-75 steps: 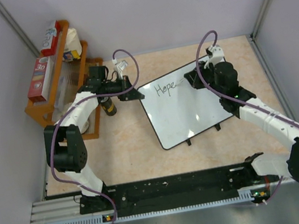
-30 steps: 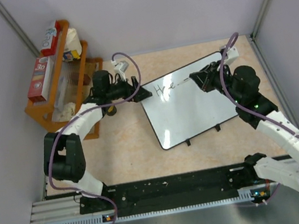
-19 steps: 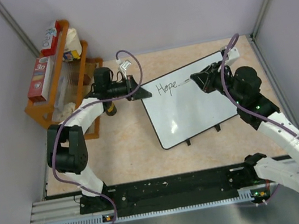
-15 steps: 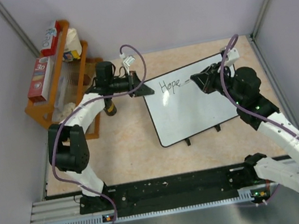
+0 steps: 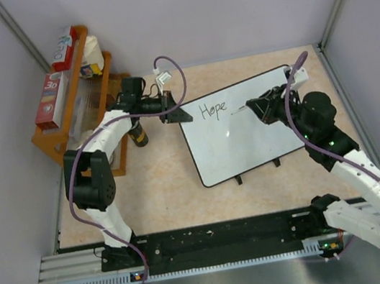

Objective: Write a sentence on the whiteboard

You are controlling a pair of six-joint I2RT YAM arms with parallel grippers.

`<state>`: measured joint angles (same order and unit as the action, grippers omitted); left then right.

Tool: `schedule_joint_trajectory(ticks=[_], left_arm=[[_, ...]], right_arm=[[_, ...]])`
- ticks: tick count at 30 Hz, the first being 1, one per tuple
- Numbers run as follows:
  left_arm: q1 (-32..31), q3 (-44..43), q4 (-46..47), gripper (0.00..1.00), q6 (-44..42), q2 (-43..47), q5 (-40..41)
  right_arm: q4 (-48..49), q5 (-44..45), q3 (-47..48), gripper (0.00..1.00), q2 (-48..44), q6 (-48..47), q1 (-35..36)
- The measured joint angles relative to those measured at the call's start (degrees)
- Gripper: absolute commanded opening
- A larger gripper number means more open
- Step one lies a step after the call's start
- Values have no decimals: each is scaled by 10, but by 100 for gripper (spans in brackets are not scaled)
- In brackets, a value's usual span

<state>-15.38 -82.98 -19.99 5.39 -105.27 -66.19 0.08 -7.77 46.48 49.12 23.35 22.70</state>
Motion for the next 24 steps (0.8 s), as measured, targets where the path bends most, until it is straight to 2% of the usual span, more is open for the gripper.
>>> schedule_joint_trajectory(ticks=[12,24], left_arm=[[-4,27,3,0,-12,31,10],[-12,34,1,0,-15,39,21]], right_arm=[[-7,3,-73,0,-49,-9,-1],[-5,5,-75,0,-49,-23,-1]])
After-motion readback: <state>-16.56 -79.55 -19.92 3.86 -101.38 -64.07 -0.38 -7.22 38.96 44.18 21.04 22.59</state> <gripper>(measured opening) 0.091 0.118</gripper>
